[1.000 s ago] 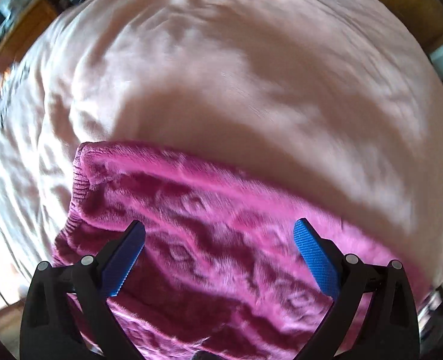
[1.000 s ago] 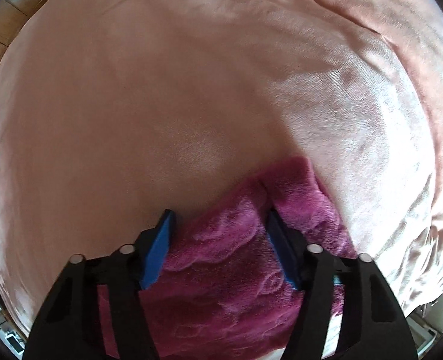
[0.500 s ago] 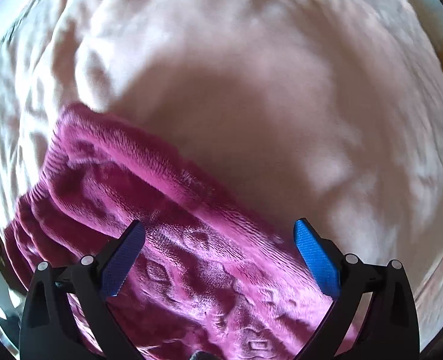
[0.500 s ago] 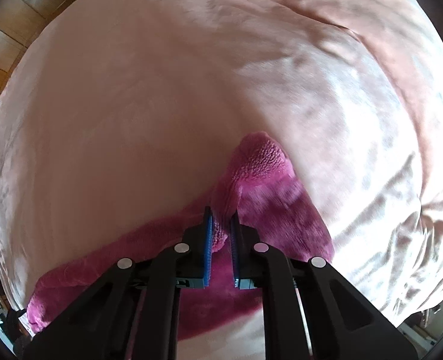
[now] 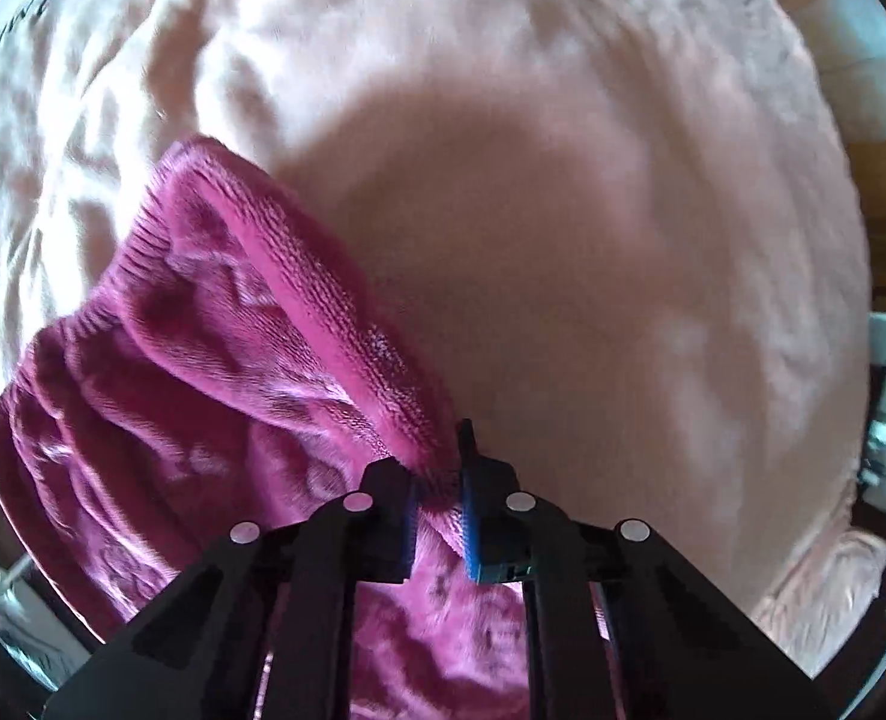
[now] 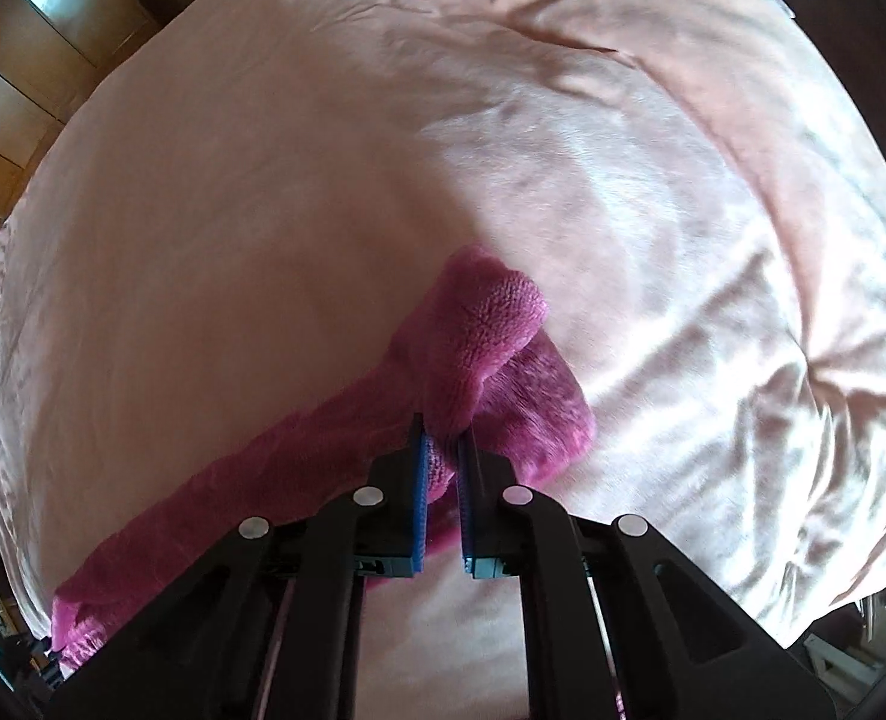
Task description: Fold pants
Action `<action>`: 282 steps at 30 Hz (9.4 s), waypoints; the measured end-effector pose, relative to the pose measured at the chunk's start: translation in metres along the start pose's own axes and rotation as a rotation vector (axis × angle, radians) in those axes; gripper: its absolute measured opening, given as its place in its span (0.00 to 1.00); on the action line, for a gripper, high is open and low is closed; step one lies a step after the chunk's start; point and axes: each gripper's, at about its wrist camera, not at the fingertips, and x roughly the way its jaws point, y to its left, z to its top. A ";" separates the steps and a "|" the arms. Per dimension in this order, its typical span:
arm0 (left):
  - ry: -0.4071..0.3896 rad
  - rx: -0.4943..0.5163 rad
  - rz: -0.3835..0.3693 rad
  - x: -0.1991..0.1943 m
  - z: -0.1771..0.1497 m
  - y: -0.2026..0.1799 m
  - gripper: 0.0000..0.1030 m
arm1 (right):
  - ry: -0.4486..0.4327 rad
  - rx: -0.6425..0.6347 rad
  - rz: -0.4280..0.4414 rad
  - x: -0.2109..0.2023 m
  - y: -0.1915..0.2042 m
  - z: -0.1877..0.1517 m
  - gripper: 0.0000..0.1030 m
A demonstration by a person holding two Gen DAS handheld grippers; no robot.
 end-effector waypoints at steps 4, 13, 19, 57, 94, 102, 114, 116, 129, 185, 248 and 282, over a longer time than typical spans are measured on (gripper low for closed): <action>0.013 0.025 -0.093 -0.036 -0.002 0.023 0.08 | -0.030 0.025 0.005 -0.015 -0.008 -0.008 0.07; 0.038 0.123 -0.207 -0.092 -0.035 0.084 0.08 | -0.120 0.088 0.028 -0.094 -0.053 -0.073 0.06; 0.081 0.193 -0.243 -0.103 -0.051 0.124 0.08 | -0.153 0.164 0.018 -0.130 -0.099 -0.137 0.06; -0.115 0.006 -0.314 -0.037 -0.092 0.314 0.72 | -0.029 0.140 -0.096 -0.065 -0.205 -0.303 0.06; -0.130 0.161 -0.168 -0.078 -0.114 0.366 0.06 | -0.001 0.155 -0.173 -0.038 -0.247 -0.352 0.06; -0.141 0.320 0.063 -0.054 -0.134 0.344 0.11 | -0.009 0.078 -0.208 -0.015 -0.240 -0.359 0.09; -0.330 0.563 0.138 -0.112 -0.175 0.304 0.36 | -0.095 0.088 -0.163 -0.059 -0.219 -0.359 0.33; -0.296 0.623 0.114 -0.102 -0.187 0.281 0.36 | -0.095 0.000 -0.097 -0.058 -0.177 -0.358 0.32; -0.174 0.867 0.041 -0.034 -0.227 0.171 0.44 | 0.077 -0.612 0.282 -0.025 0.137 -0.416 0.33; -0.084 1.187 0.133 0.079 -0.405 0.014 0.61 | 0.004 -0.109 -0.011 0.017 -0.254 -0.197 0.45; 0.009 1.493 0.101 0.150 -0.689 -0.109 0.63 | 0.130 -0.028 0.319 0.077 -0.323 -0.223 0.27; 0.521 1.402 -0.300 0.133 -0.761 -0.161 0.89 | -0.195 -0.468 0.319 -0.062 -0.210 -0.312 0.18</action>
